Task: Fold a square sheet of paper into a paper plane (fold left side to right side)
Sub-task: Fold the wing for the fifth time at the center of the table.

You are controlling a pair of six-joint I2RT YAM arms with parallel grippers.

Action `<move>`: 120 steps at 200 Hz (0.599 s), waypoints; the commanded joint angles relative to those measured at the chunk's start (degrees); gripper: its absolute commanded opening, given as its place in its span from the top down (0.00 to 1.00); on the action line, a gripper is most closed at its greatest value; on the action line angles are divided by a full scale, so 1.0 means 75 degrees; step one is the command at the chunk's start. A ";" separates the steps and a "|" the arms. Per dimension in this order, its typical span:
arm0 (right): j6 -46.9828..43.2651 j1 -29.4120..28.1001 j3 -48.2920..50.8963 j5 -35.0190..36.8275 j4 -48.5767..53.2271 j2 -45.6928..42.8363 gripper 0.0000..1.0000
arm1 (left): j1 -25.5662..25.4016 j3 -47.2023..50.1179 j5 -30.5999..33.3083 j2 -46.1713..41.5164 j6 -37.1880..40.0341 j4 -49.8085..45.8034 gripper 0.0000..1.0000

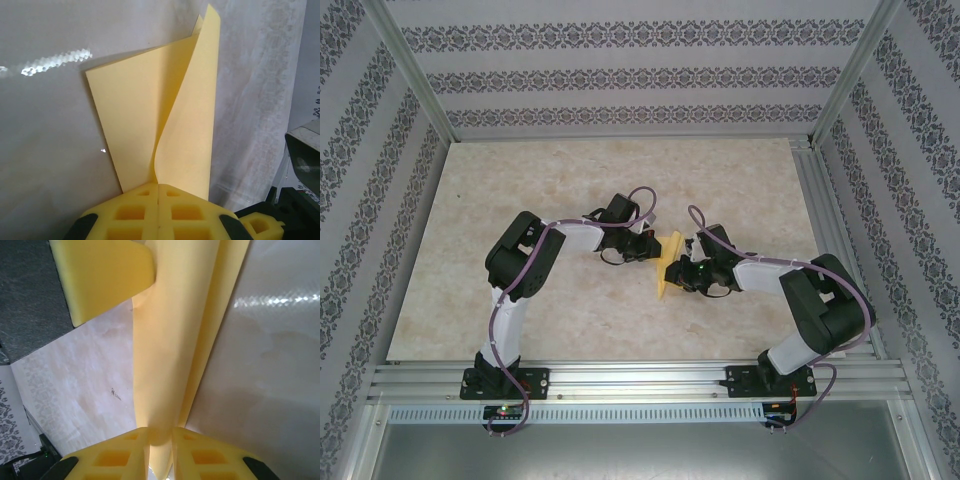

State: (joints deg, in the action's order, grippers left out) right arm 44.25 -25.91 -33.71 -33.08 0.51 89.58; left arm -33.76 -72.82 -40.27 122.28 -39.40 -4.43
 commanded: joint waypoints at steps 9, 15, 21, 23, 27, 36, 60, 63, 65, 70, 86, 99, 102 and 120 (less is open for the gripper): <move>0.0107 -0.0148 0.0046 -0.0107 -0.0326 0.0103 0.81 | 0.0200 -0.0141 0.0423 0.0262 0.0215 -0.0019 1.00; 0.0112 -0.0160 0.0039 -0.0118 -0.0338 0.0112 0.81 | 0.0199 -0.0141 0.0429 0.0257 0.0215 -0.0013 1.00; 0.0110 -0.0166 0.0042 -0.0113 -0.0333 0.0116 0.81 | 0.0200 -0.0126 0.0427 0.0259 0.0210 -0.0007 1.00; 0.0126 -0.0166 0.0042 -0.0104 -0.0345 0.0118 0.81 | 0.0200 -0.0127 0.0425 0.0270 0.0204 -0.0007 1.00; 0.0124 -0.0166 0.0042 -0.0101 -0.0358 0.0115 0.81 | 0.0200 -0.0123 0.0424 0.0265 0.0203 0.0004 1.00; 0.0150 -0.0165 0.0039 -0.0101 -0.0402 0.0115 0.81 | 0.0200 -0.0123 0.0426 0.0256 0.0209 0.0009 1.00; 0.0216 -0.0178 0.0008 -0.0101 -0.0465 0.0160 0.81 | 0.0194 -0.0120 0.0433 0.0261 0.0207 -0.0004 1.00; 0.0217 -0.0178 0.0007 -0.0101 -0.0486 0.0164 0.81 | 0.0197 -0.0113 0.0425 0.0257 0.0212 -0.0001 1.00; 0.0217 -0.0178 -0.0002 -0.0101 -0.0483 0.0174 0.81 | 0.0199 -0.0112 0.0424 0.0261 0.0210 -0.0006 1.00; 0.0217 -0.0178 -0.0005 -0.0101 -0.0480 0.0183 0.81 | 0.0200 -0.0111 0.0432 0.0264 0.0203 0.0000 1.00; 0.0220 -0.0177 -0.0051 -0.0101 -0.0450 0.0240 0.81 | 0.0197 -0.0112 0.0425 0.0264 0.0207 0.0006 1.00; 0.0217 -0.0178 -0.0086 -0.0101 -0.0443 0.0295 0.81 | 0.0200 -0.0111 0.0425 0.0265 0.0203 -0.0001 1.00; 0.0217 -0.0185 -0.0087 -0.0101 -0.0442 0.0301 0.81 | 0.0200 -0.0113 0.0424 0.0258 0.0208 -0.0005 1.00; 0.0245 -0.0190 -0.0139 -0.0110 -0.0449 0.0364 0.81 | 0.0200 -0.0111 0.0428 0.0266 0.0208 -0.0008 1.00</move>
State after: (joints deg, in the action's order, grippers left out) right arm 45.36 -26.65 -33.69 -33.28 -1.32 91.18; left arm -33.76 -72.82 -40.27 122.30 -39.40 -4.43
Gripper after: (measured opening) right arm 0.191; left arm 0.066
